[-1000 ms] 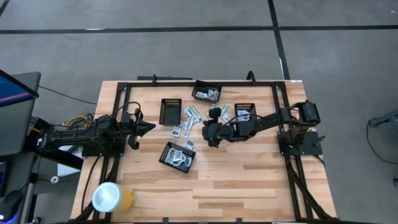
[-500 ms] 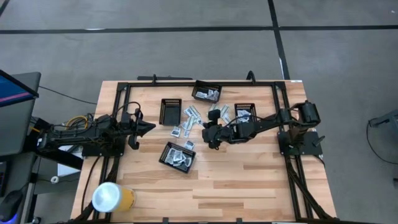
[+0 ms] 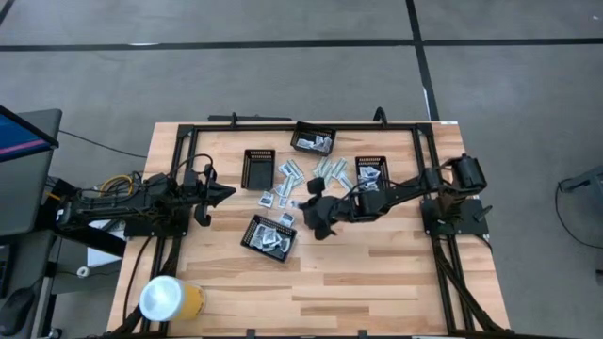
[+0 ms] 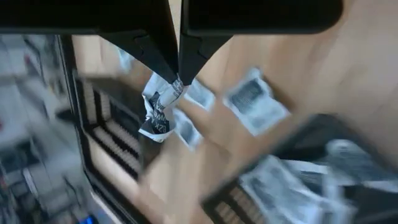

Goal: Pick & Place First Aid Supplies
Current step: Put the white towelette pack into the bottom black bin

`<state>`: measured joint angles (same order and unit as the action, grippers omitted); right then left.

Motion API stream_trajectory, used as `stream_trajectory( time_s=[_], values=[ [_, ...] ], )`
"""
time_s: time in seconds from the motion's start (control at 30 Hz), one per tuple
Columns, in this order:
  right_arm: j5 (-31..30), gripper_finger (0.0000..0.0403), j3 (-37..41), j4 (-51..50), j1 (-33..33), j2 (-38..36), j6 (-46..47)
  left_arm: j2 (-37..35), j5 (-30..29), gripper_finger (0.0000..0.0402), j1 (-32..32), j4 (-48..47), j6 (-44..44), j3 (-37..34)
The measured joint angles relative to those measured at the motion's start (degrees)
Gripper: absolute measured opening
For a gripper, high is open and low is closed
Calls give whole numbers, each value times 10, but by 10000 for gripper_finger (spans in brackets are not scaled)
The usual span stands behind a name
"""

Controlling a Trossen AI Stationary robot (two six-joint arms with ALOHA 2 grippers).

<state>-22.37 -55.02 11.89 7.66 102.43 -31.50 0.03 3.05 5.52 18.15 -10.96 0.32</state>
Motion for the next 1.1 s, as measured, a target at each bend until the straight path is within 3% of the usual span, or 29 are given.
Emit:
stream_trajectory(
  time_s=[0.33, 1.1],
  values=[
    [104, 1, -16, 7, 11, 0, -217, 0, 0, 8, 0, 0, 0, 0],
    [152, 1, -17, 11, 33, 0, -513, 0, 0, 8, 0, 0, 0, 0]
  ],
)
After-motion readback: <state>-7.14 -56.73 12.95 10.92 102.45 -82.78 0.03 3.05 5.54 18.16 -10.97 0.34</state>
